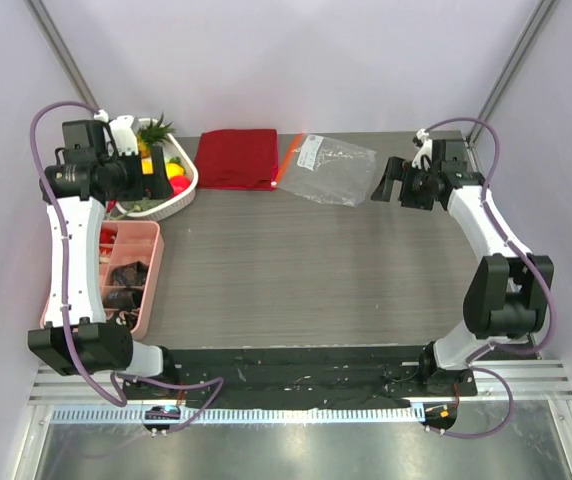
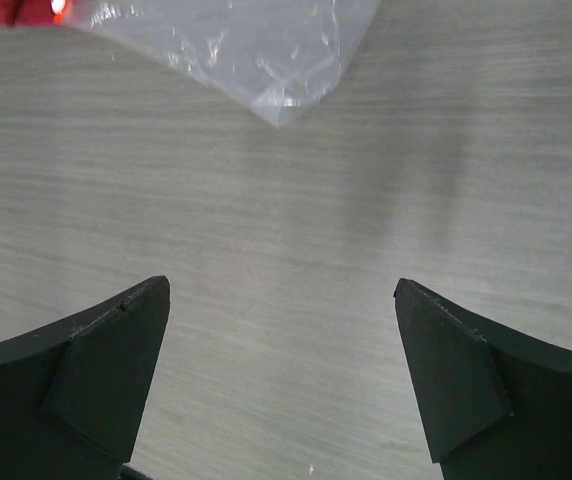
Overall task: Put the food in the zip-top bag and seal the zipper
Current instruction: Adjust the zipper food storage bag at the center of the board.
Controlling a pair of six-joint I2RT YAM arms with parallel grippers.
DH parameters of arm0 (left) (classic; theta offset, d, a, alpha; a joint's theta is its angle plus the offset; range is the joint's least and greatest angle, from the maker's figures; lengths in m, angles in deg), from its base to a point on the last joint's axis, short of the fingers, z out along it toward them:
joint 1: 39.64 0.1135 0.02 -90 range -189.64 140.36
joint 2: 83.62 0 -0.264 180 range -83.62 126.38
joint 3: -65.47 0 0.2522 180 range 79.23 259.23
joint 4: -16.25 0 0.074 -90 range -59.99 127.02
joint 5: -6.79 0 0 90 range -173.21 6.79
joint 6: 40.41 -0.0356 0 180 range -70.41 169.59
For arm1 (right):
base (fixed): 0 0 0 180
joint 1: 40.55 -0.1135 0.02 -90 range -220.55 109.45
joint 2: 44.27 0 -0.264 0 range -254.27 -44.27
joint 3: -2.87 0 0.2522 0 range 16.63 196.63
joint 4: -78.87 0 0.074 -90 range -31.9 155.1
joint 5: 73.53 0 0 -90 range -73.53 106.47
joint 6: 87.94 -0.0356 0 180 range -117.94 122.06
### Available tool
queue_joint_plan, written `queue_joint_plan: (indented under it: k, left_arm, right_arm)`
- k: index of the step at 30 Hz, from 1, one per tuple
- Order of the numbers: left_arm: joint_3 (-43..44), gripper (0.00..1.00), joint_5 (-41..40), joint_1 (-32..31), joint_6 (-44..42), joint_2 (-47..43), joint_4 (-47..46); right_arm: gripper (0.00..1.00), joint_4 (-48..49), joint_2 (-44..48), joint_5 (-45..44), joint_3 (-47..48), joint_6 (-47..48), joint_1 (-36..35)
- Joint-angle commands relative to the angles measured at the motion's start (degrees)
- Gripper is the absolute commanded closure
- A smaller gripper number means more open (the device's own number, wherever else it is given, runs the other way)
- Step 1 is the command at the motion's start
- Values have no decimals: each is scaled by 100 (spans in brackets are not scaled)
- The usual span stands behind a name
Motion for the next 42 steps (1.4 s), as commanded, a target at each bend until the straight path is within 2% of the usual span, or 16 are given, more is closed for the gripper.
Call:
queue_joint_plan:
  k: [1,7,13,24,28,32,33,35,36,39,42]
  left_arm:
    - [425,0,-164,23,281,168,-85]
    - [76,0,28,23,835,81,-646]
    - [-750,0,881,23,1099,-437,-1612]
    - [-831,0,1259,23,1293,-420,-1807]
    - [-875,0,1321,23,1319,-446,-1912]
    - [-1138,0,1434,31,1346,-552,-2211]
    - [-1243,0,1548,23,1320,-561,-2299]
    - [-1323,0,1768,23,1284,-517,-2352]
    - [-1375,0,1943,23,1258,-499,-2361]
    - [-1533,0,2277,14,1223,-420,-2387]
    - [-1735,0,2481,-74,1196,-324,-2414]
  right_arm:
    - [0,667,-460,37,678,-652,2]
    - [0,1308,-1339,81,1030,-1426,-25]
    - [0,1607,-2165,-68,1540,-1665,-60]
    - [0,1801,-3396,10,2208,-2043,-315]
    - [5,1863,-3722,81,2340,-2052,-333]
    - [26,1872,-3889,318,2420,-1833,-315]
    - [37,1793,-3863,344,2411,-1736,-324]
    - [50,1653,-3758,485,2341,-1343,-280]
    - [68,1443,-3644,572,2314,-1166,-262]
    - [99,707,-3451,1090,2209,-253,-140]
    - [99,-392,-3134,1636,2051,1397,-139]
